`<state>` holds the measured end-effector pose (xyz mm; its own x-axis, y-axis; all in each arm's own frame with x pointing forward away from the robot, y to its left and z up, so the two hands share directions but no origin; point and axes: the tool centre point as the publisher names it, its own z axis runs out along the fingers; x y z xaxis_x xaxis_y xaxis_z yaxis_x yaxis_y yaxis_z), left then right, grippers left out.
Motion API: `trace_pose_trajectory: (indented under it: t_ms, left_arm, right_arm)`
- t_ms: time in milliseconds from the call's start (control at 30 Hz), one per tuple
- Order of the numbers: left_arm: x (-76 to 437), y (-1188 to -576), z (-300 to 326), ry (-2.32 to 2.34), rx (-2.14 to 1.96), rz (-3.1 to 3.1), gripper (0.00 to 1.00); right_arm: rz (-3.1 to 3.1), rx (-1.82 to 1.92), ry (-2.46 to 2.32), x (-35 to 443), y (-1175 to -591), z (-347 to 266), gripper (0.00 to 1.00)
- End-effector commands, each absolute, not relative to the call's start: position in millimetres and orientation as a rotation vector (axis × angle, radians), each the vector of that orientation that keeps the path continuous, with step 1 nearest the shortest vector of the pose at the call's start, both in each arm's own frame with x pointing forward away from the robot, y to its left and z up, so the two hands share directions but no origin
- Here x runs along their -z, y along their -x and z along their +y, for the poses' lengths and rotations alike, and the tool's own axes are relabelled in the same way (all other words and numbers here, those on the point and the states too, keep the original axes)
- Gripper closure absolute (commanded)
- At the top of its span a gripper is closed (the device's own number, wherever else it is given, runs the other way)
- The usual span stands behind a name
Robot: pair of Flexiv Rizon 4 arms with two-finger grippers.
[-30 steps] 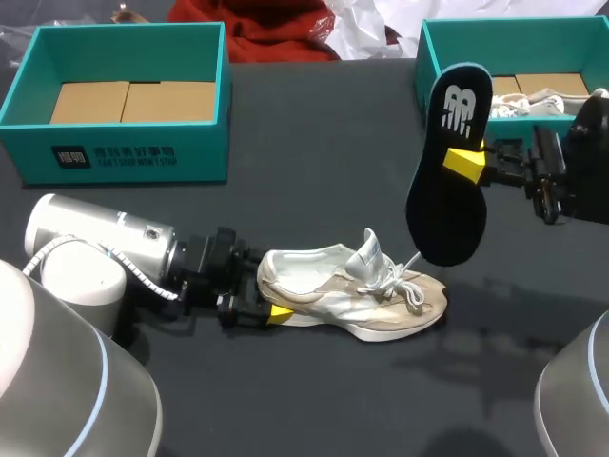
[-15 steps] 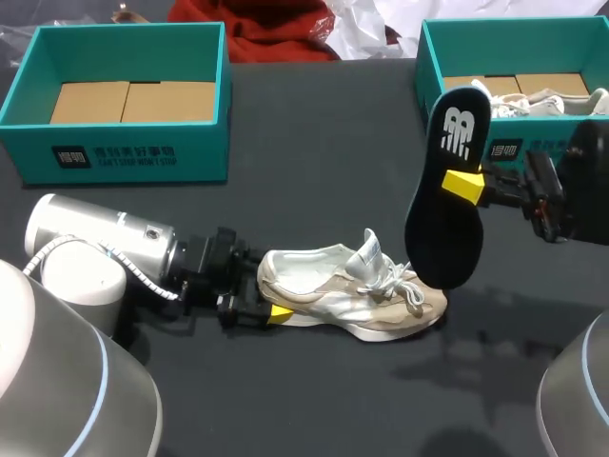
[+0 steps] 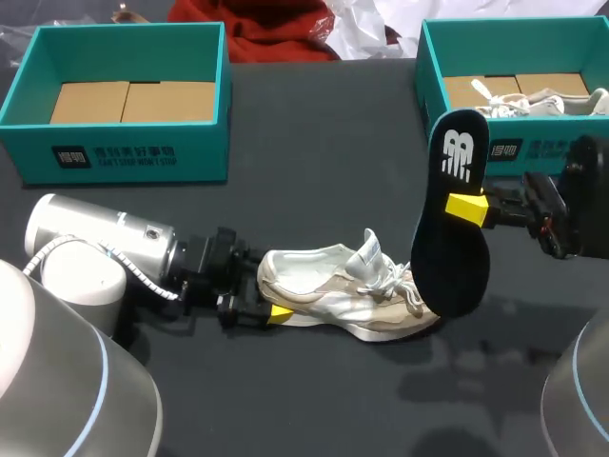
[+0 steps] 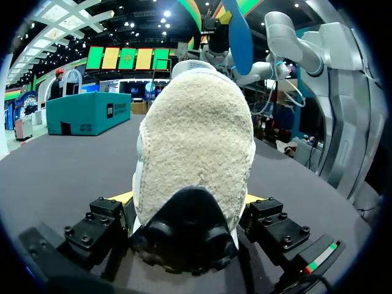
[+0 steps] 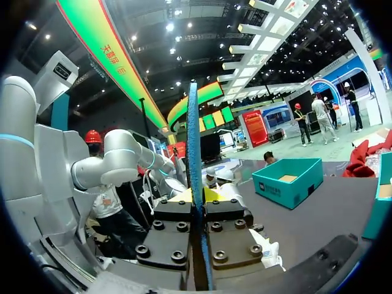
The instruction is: Take the shoe out of the shoebox, open the shoe tongue, remove and reinsert the insole, then place the shoe into the shoebox
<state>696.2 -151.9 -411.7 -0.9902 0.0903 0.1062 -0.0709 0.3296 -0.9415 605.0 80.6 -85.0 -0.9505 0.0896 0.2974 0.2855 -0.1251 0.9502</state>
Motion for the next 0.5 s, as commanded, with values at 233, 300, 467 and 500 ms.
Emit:
trace_pose_trajectory:
  t_ms: [233, 300, 467, 500]
  left_arm:
    - [415.8, -696.2, -153.2, 0.018, -1.740, -2.446, 1.00]
    - [415.8, -696.2, -153.2, 0.018, -1.740, -2.446, 1.00]
    - [415.8, -696.2, -153.2, 0.018, -1.740, -2.446, 1.00]
    - [416.7, -696.0, -153.0, 0.020, -1.725, -2.451, 1.00]
  right_arm:
    - [-2.027, 2.189, 0.656, 89.1, -560.3, 78.4, 1.00]
    - [-2.027, 2.189, 0.656, 89.1, -560.3, 78.4, 1.00]
    - [-2.027, 2.189, 0.656, 89.1, -560.3, 78.4, 1.00]
    - [-2.027, 2.189, 0.656, 89.1, -560.3, 78.4, 1.00]
